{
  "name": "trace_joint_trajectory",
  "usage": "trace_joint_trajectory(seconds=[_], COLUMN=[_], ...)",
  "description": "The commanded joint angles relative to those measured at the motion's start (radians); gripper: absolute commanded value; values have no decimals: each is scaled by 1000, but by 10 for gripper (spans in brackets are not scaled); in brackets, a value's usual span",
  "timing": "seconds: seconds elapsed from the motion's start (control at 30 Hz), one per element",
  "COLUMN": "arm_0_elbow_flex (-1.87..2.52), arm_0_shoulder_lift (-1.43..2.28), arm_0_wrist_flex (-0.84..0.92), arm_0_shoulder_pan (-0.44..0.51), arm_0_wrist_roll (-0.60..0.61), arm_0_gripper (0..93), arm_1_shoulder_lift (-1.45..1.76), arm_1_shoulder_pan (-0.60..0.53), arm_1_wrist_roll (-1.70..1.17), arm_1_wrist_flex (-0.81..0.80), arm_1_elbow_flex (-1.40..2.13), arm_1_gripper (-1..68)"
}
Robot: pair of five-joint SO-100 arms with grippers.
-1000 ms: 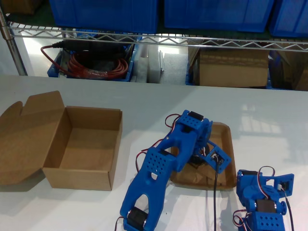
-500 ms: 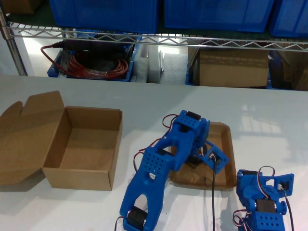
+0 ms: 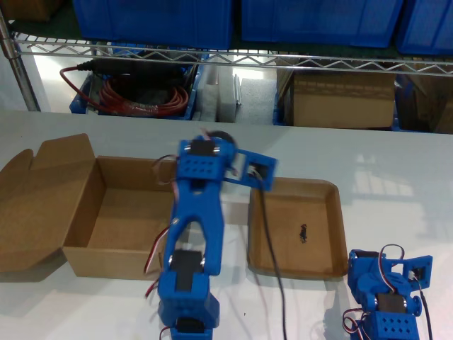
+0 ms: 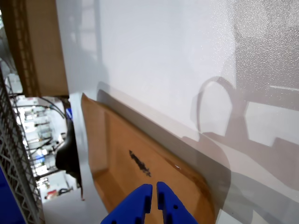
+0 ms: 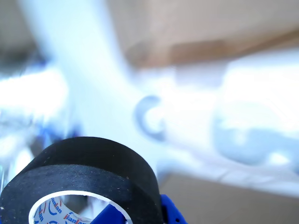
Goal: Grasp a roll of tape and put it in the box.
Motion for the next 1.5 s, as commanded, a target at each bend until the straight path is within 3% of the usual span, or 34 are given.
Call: trace_joint_trajectory(seconds=[0.0, 0.2, 0.47, 0.83, 0.93, 1.07, 1.47], arm_0_elbow_flex=[32, 127, 216, 230, 229, 229, 230], arm_0_shoulder_lift=[135, 218, 170, 98, 104, 120, 196], arm_0_wrist_flex=[-58, -114, -124, -130, -126, -117, -103], arm_0_shoulder_pan=[-153, -377, -546, -540, -529, -518, -445], arm_0_wrist_roll=[-17, -57, -107, -109, -101, -94, -124], arm_0_gripper=[-1, -1, -1, 4, 173, 254, 255], arm_1_shoulder_lift=[6, 6, 6, 6, 6, 6, 6], arm_1_shoulder_pan=[-3, -3, -3, -3, -3, -3, -3], arm_1_wrist_roll=[3, 3, 3, 3, 3, 3, 3], arm_1_wrist_flex=[-5, -5, -5, -5, -5, -5, -5], arm_1_elbow_flex=[14, 14, 14, 14, 14, 14, 14], arm_1_gripper=[3, 3, 3, 3, 3, 3, 3])
